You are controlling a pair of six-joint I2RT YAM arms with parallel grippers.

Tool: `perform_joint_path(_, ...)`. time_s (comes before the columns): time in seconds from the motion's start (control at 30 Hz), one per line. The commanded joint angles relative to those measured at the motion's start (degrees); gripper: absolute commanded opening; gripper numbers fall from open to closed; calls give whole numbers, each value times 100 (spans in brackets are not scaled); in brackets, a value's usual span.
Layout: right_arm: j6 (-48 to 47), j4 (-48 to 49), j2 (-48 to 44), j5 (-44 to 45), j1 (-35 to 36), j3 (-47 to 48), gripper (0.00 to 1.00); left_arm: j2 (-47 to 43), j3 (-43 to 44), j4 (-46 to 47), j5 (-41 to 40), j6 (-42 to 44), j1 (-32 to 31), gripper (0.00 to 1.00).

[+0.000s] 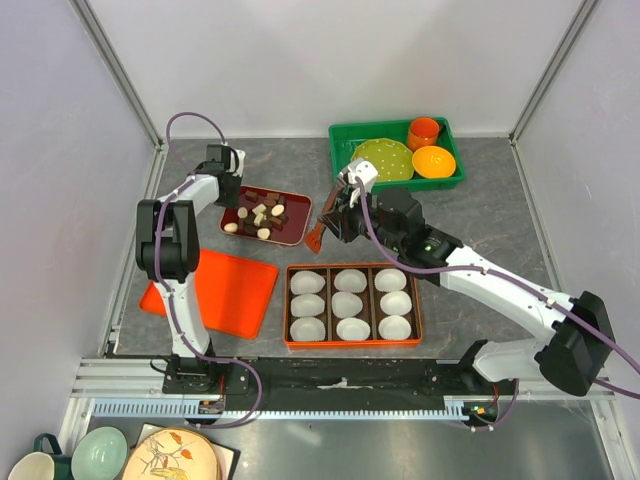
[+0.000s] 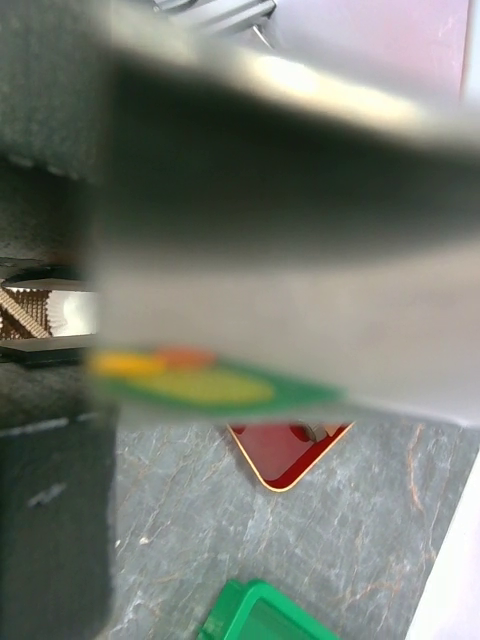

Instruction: Pack the chocolate

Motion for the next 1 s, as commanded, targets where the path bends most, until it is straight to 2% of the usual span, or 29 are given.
perform_joint_path(0.0, 42, 170, -230, 135, -123, -129, 19, -320, -250, -539, 604, -132, -335, 25)
perform_joint_path(0.3, -80, 179, -194, 590, -352, -340, 19, -944, -1041, -715, 1228, -562, -969, 26)
perform_joint_path(0.5, -168, 451, -71, 952, -422, -490, 21, -1155, -1191, -751, 1456, -739, -1127, 26)
perform_joint_path(0.67, -133, 855, 183, 1346, -493, -464, 11, -1155, -1112, -724, 1457, -739, -1163, 26)
perform_joint_path(0.77, -37, 926, 517, 1209, -572, -315, 10, -1129, -964, -698, 1413, -712, -1180, 27)
perform_joint_path(0.8, -28, 969, 587, 1111, -581, -288, 12, -1085, -902, -698, 1413, -721, -1180, 27)
perform_joint_path(0.97, -10, 1418, 825, 908, -581, -358, 33, -936, -550, -733, 1475, -827, -1233, 27)
